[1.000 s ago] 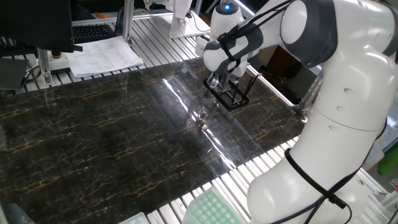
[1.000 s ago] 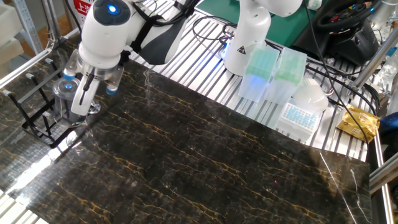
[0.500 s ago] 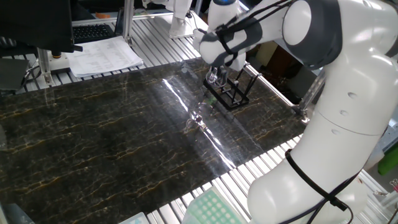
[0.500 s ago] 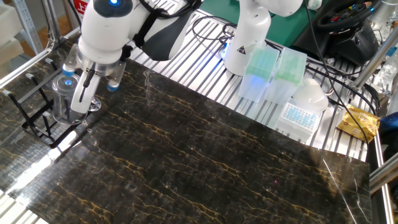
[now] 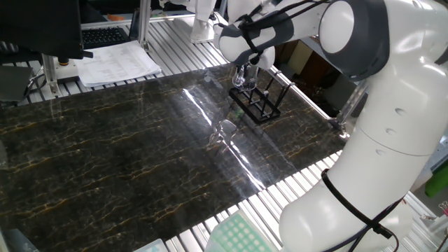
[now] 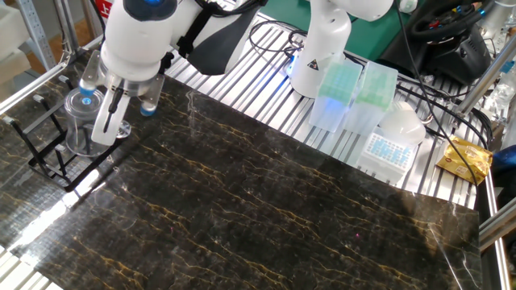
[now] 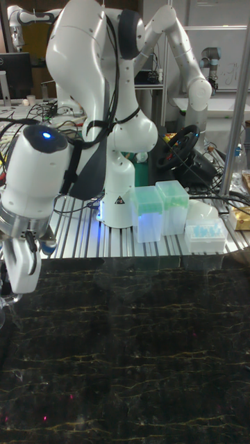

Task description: Take the cup off the cup rack

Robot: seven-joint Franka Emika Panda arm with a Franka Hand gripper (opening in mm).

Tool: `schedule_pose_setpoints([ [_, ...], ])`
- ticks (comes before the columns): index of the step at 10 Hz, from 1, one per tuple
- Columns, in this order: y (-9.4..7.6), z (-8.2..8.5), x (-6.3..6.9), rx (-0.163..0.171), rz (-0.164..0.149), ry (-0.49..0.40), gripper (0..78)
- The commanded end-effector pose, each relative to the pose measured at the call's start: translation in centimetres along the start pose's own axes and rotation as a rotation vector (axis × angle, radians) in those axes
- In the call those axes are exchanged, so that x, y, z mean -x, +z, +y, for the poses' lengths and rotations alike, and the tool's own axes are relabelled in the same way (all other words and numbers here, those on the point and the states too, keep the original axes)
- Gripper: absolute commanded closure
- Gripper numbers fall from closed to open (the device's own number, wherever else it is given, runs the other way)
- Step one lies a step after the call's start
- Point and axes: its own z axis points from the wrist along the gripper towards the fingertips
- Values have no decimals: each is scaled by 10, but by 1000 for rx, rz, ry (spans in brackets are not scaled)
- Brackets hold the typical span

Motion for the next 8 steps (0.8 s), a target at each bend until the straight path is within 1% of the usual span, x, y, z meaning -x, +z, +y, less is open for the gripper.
schedule_pose_setpoints([
  [1,-12,-2,2,-55,7,-3,764],
  [3,-18,-7,5,-72,2,-15,764],
  [4,-21,-7,4,-78,1,-14,764],
  [5,-26,-7,3,-80,6,-13,764],
  [6,-29,-6,2,-81,10,-13,764],
  [7,-36,-5,0,-70,27,-18,764],
  [8,-42,-3,-3,-65,34,-27,764],
])
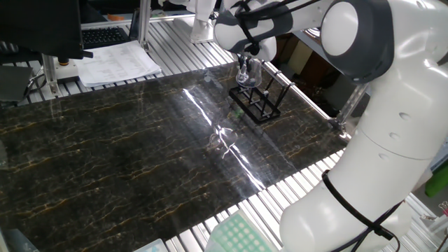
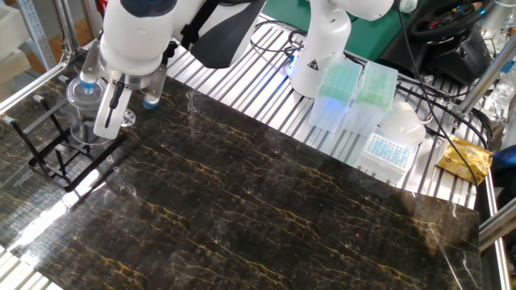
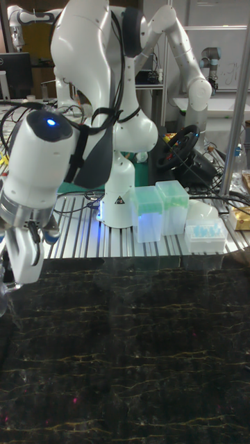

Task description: Take the cup off the cup rack

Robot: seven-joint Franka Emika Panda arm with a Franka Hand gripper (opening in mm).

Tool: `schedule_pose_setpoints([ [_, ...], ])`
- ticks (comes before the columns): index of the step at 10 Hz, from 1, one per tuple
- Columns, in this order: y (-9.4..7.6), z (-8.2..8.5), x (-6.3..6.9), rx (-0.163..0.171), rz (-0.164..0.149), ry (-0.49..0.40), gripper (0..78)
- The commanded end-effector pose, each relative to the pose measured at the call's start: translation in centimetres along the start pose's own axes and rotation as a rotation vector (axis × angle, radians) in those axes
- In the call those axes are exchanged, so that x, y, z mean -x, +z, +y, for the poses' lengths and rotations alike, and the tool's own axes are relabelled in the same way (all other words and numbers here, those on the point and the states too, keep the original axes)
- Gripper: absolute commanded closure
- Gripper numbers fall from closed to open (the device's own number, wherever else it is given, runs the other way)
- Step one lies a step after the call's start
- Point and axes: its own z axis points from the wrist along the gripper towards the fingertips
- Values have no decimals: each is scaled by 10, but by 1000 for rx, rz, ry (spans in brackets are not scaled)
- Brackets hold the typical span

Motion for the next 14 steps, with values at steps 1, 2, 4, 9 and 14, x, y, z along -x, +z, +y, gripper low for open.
schedule_pose_setpoints([
  [1,-20,7,-7,26,35,-19,764],
  [2,-26,12,-11,42,64,-12,764],
  [4,-31,18,-19,55,86,-11,764],
  [9,-28,36,-47,90,156,-52,764],
  [14,-1,66,-71,97,158,-113,764],
])
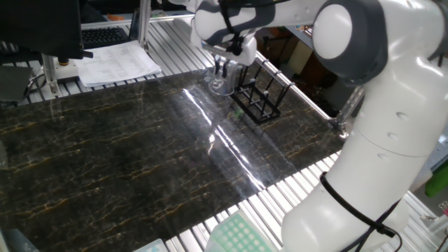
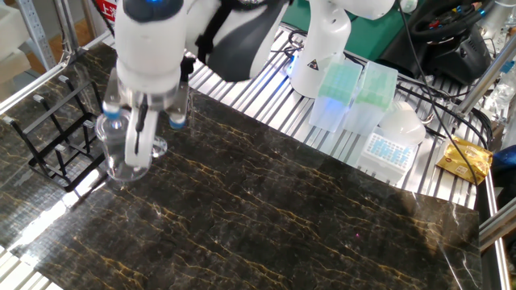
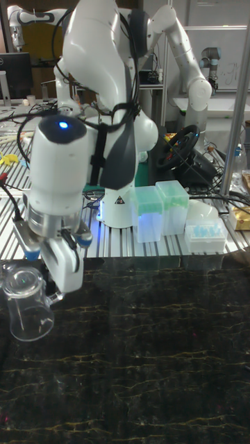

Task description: Take the cup off the cup rack

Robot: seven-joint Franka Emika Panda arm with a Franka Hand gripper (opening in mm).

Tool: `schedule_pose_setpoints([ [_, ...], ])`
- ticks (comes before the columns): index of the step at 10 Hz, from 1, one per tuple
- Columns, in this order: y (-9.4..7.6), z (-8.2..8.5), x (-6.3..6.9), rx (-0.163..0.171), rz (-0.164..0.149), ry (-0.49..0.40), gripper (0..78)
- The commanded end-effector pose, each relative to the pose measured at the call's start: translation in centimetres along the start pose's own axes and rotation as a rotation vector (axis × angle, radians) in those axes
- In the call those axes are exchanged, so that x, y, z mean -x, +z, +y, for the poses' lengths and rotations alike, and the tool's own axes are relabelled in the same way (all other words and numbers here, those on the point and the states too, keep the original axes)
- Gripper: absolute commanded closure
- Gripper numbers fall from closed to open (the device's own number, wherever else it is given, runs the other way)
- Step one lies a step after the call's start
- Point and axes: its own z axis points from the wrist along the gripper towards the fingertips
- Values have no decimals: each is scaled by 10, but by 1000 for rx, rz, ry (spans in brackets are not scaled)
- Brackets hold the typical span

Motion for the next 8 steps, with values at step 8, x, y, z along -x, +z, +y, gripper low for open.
schedule_pose_setpoints([
  [8,74,18,-40,37,-11,-95,764],
])
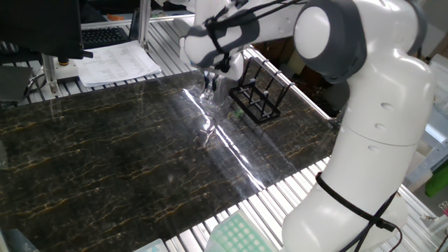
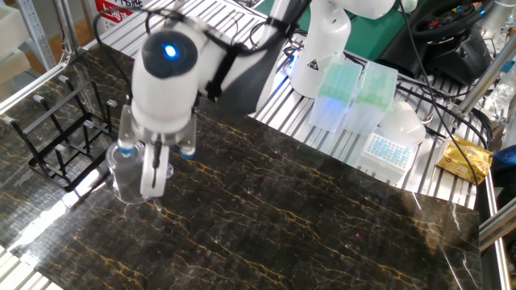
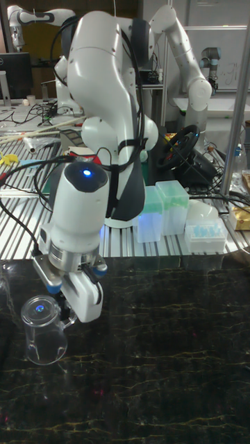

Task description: Take the cup off the cup rack

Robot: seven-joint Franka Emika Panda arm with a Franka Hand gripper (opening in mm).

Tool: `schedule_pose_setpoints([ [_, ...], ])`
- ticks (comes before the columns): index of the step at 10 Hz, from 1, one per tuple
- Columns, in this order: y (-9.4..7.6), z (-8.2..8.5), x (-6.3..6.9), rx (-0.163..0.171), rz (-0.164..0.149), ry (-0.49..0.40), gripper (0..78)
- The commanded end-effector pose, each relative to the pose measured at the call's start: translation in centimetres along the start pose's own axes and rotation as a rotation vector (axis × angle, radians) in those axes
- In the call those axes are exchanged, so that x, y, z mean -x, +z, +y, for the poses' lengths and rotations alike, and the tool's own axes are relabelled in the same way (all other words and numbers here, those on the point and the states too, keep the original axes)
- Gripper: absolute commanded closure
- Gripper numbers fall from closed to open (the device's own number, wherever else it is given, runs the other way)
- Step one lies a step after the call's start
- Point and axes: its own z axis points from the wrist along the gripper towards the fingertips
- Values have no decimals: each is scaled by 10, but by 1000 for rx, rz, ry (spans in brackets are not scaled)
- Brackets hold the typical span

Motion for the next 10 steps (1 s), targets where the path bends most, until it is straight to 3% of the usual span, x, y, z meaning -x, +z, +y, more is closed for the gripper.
schedule_pose_setpoints([
  [1,12,-8,-13,39,-2,-35,764],
  [10,31,-11,-15,58,-35,-42,764],
])
